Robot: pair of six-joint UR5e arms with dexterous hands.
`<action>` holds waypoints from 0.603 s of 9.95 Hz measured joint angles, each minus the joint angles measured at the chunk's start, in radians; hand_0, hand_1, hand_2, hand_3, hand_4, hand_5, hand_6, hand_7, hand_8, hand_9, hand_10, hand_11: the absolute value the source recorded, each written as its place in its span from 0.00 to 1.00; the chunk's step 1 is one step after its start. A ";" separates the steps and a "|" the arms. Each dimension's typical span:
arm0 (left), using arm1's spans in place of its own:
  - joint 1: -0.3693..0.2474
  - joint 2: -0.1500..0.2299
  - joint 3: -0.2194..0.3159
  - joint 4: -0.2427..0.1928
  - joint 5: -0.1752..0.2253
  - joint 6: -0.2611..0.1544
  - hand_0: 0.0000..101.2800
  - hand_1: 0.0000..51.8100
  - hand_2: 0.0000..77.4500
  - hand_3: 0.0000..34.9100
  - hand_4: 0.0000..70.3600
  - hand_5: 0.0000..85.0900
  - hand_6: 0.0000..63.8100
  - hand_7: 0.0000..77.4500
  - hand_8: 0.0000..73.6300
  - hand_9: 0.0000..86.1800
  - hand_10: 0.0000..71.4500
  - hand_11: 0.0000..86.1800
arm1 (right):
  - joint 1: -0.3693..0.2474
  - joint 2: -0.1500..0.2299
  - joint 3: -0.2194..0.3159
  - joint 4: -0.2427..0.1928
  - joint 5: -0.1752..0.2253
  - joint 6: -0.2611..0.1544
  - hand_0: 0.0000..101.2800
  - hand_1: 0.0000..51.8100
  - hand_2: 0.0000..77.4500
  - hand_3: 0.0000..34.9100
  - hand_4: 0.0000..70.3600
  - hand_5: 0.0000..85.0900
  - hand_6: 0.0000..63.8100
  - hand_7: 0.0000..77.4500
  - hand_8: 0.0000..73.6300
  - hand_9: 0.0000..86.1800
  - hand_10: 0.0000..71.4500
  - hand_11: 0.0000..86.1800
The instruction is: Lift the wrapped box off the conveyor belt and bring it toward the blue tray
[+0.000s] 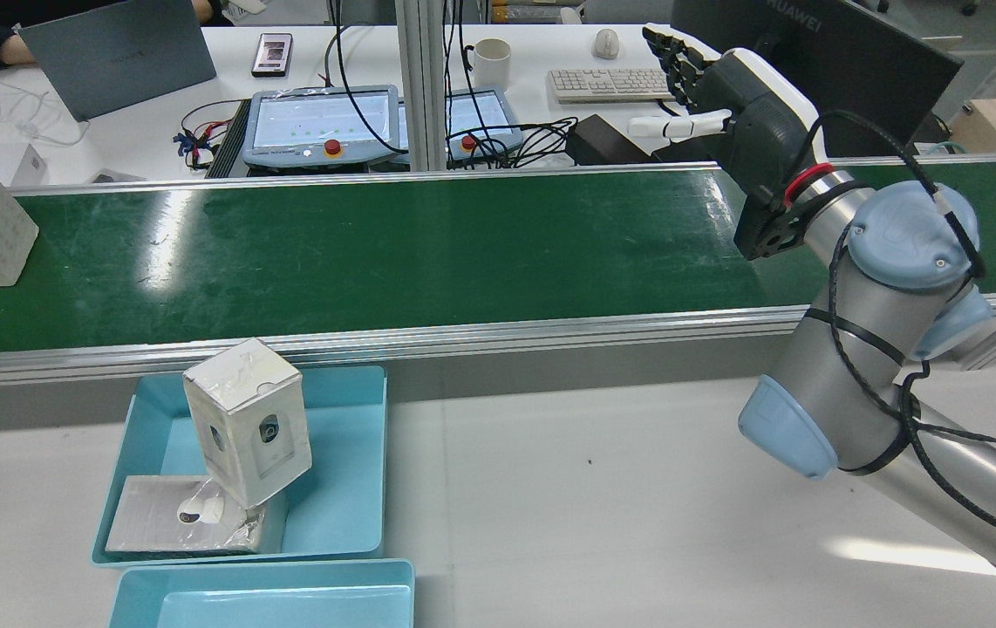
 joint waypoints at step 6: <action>0.000 0.000 0.000 0.000 0.000 0.000 0.00 0.00 0.01 0.00 0.00 0.01 0.00 0.00 0.00 0.00 0.01 0.00 | -0.014 -0.002 0.002 0.007 0.001 -0.002 0.44 0.24 0.24 0.23 0.04 0.15 0.00 0.05 0.00 0.02 0.00 0.01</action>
